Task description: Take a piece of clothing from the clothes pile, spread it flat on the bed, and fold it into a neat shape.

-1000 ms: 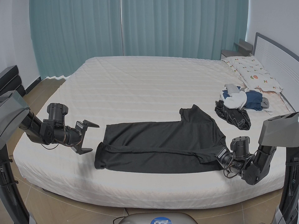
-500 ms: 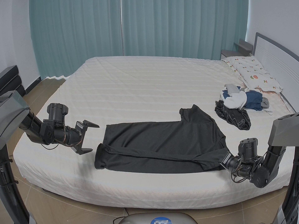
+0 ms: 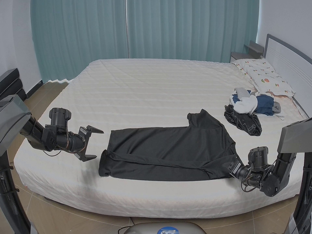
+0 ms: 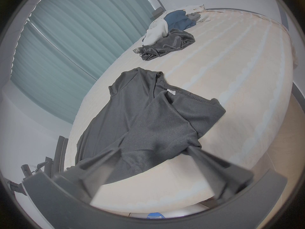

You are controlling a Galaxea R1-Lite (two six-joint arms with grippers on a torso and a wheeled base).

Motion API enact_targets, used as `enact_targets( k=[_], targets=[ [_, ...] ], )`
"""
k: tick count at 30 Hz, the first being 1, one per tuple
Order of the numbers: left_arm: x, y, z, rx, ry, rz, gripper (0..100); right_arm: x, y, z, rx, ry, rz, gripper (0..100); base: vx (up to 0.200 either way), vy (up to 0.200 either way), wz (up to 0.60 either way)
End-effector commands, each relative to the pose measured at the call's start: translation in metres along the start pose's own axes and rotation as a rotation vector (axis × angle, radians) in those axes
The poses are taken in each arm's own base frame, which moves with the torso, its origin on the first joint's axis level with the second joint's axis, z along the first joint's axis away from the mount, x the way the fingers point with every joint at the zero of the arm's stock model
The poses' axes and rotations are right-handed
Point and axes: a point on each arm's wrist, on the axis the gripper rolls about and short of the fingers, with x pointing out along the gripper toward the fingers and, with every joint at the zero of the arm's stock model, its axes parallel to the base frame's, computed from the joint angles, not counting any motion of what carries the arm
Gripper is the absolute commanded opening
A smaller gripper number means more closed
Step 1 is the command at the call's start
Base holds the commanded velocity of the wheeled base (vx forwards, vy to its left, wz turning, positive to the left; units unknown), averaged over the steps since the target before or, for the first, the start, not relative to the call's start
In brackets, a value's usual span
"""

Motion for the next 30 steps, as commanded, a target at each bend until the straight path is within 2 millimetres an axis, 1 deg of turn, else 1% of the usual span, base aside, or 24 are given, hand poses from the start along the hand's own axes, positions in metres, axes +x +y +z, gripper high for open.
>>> enact_targets(
  k=[1, 2, 3, 18, 30],
  targets=[
    [0.000, 0.000, 0.000, 0.000, 0.000, 0.001, 100, -0.008, 0.004, 0.016, 0.017, -0.054, 0.027, 100, 0.000, 0.000, 0.00],
    [0.000, 0.000, 0.000, -0.002, 0.000, 0.001, 100, -0.009, 0.003, 0.024, 0.020, -0.078, 0.033, 100, 0.000, 0.000, 0.00],
    [0.011, 0.004, -0.010, 0.067, -0.029, 0.008, 100, 0.049, -0.060, 0.079, 0.173, -0.018, 0.207, 100, 0.000, 0.000, 0.00],
    [0.012, 0.004, -0.010, 0.072, -0.029, 0.008, 100, 0.049, -0.059, 0.076, 0.169, -0.017, 0.211, 100, 0.000, 0.000, 0.00],
    [0.013, 0.003, -0.009, 0.072, -0.031, 0.006, 100, 0.048, -0.058, 0.078, 0.167, -0.025, 0.217, 100, 0.000, 0.000, 0.00]
  ],
)
